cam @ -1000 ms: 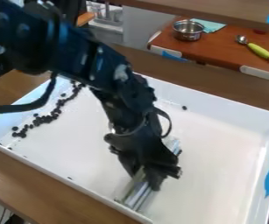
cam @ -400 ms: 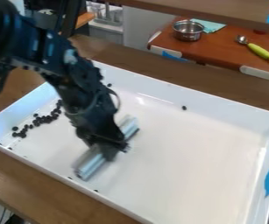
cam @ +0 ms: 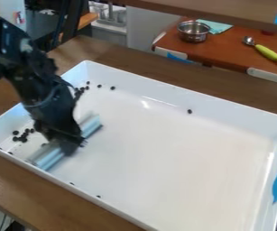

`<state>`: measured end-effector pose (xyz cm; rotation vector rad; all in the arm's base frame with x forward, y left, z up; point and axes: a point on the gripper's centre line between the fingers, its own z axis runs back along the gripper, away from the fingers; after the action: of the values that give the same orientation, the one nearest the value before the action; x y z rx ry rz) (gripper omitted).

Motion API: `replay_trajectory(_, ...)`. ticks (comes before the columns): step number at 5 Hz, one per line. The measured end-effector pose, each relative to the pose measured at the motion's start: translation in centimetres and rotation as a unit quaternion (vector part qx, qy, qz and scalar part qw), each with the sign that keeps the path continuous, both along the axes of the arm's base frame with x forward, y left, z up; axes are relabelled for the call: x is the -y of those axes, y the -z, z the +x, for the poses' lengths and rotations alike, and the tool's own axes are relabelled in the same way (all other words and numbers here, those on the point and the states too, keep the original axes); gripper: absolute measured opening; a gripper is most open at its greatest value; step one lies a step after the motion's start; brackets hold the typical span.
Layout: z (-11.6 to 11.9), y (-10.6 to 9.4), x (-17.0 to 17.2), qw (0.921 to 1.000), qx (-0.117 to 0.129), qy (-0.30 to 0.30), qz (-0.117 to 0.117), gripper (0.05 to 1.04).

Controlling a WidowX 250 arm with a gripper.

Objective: Sweep into pile

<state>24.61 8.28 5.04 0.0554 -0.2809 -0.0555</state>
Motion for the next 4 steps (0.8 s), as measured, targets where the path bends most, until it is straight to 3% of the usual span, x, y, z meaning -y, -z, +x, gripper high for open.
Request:
replay_trajectory(1, -0.3, -0.1, -1.8, 0.9999, -0.001, -0.012, 0.008, 0.379)
replay_trajectory(2, -1.2, -0.4, -1.3, 0.9993, -0.018, -0.027, -0.015, 0.379)
replay_trajectory(3, 0.1, -2.0, 2.2, 0.9955, -0.04, -0.053, -0.068, 0.379)
replay_trajectory(4, 3.1, -5.9, 6.4, 0.9908, -0.039, -0.067, -0.111, 0.379)
